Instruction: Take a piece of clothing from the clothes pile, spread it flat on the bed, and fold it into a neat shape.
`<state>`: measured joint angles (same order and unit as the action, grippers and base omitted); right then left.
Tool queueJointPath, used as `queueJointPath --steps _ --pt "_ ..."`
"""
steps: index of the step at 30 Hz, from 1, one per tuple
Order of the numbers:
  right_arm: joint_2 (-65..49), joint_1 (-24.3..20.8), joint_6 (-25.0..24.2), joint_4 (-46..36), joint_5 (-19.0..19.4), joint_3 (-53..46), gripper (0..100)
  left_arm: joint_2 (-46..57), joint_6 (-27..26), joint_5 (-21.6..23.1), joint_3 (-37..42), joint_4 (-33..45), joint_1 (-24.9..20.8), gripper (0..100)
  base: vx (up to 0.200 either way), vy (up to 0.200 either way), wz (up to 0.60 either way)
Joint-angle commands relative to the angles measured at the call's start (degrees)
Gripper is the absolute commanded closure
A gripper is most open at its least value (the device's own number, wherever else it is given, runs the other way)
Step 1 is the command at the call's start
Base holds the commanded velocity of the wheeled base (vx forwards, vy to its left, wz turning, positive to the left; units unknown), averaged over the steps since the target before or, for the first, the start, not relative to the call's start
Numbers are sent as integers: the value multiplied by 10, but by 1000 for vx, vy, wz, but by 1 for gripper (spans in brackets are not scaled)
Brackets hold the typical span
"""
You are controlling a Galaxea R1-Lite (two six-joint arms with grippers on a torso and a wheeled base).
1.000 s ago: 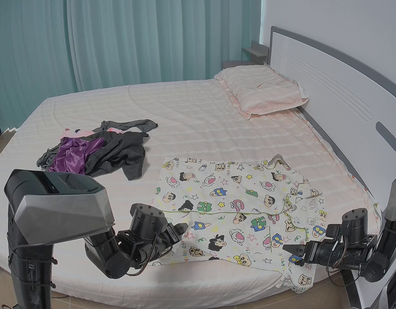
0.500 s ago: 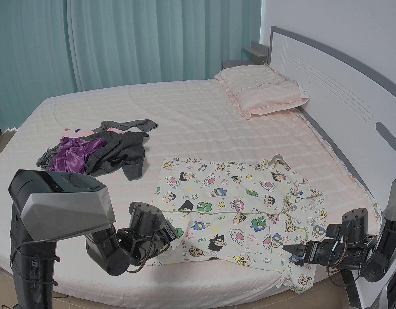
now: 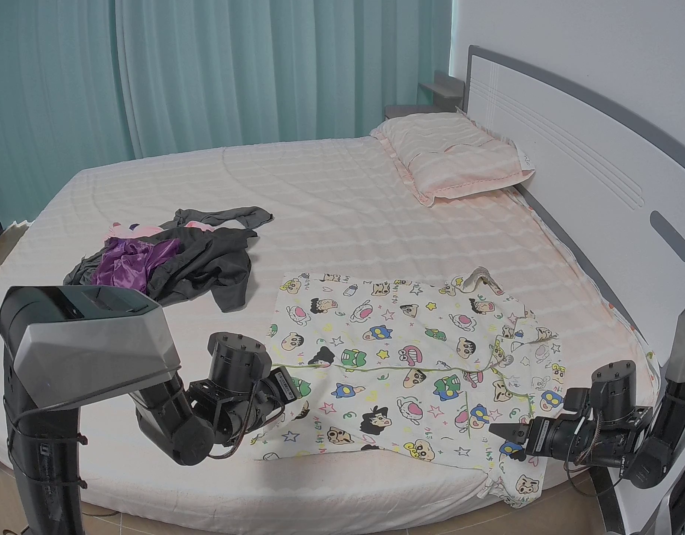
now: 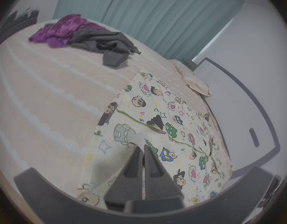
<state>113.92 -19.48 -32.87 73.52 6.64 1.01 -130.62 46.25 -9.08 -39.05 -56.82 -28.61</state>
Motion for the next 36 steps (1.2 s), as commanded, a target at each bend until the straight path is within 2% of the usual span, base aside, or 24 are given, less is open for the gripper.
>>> queueJointPath --steps 1,4,15,22,36 --pt "0 0 0 0 0 -9 0 6 -52 0 -3 -2 5 100 0 0 0" --pt "0 0 0 0 0 -9 0 2 -101 0 -3 -4 13 100 0 0 0" --pt "-1 0 0 0 0 -9 0 -39 -191 -2 -9 -46 47 100 0 0 0" --pt "0 0 0 0 0 -9 0 -67 -200 -27 -57 -47 61 100 0 0 0" --pt "2 0 0 0 0 -9 0 -88 -198 -31 -86 -38 72 100 0 0 0"
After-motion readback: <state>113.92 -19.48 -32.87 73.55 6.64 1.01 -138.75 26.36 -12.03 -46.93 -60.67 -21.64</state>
